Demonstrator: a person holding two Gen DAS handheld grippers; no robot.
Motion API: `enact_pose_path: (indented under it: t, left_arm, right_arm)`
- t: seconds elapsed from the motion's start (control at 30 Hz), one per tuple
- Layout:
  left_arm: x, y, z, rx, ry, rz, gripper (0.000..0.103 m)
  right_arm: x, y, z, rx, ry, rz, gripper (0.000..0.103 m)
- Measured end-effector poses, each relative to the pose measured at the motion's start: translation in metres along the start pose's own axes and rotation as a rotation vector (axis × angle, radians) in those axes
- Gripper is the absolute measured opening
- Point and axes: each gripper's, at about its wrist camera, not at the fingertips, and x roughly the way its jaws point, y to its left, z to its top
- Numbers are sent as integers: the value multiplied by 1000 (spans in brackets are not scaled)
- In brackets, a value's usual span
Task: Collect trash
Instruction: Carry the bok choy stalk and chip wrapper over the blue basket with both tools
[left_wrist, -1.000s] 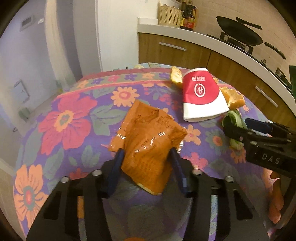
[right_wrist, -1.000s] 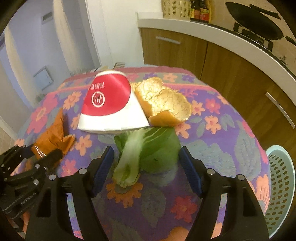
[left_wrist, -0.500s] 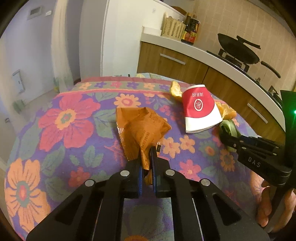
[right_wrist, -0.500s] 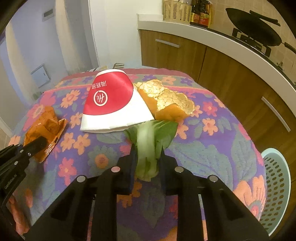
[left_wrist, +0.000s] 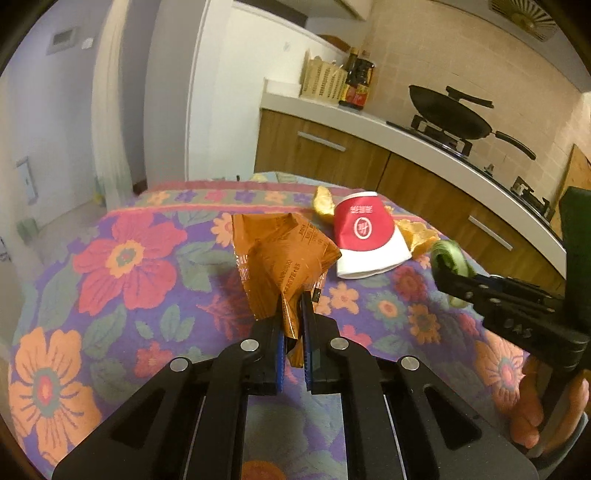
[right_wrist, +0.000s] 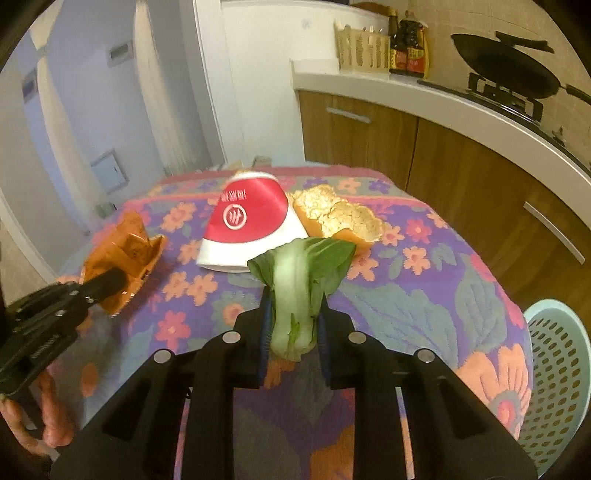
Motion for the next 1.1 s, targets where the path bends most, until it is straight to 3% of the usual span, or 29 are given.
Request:
enact_pose_path:
  t: [0.43,0.73,1.1]
  left_arm:
    - [-30,-87,4,110,-45,-148,5]
    - [-22,-168,5,200,-24,-261,5]
    - [-7,-253,-1,326,5,-348,5]
  right_arm:
    - [-93,-85,-28,199,-132,-54,19]
    - [-145,-146,-52,300,-204,-132,19]
    - [-175,-213,-82,404,-241,-225,19]
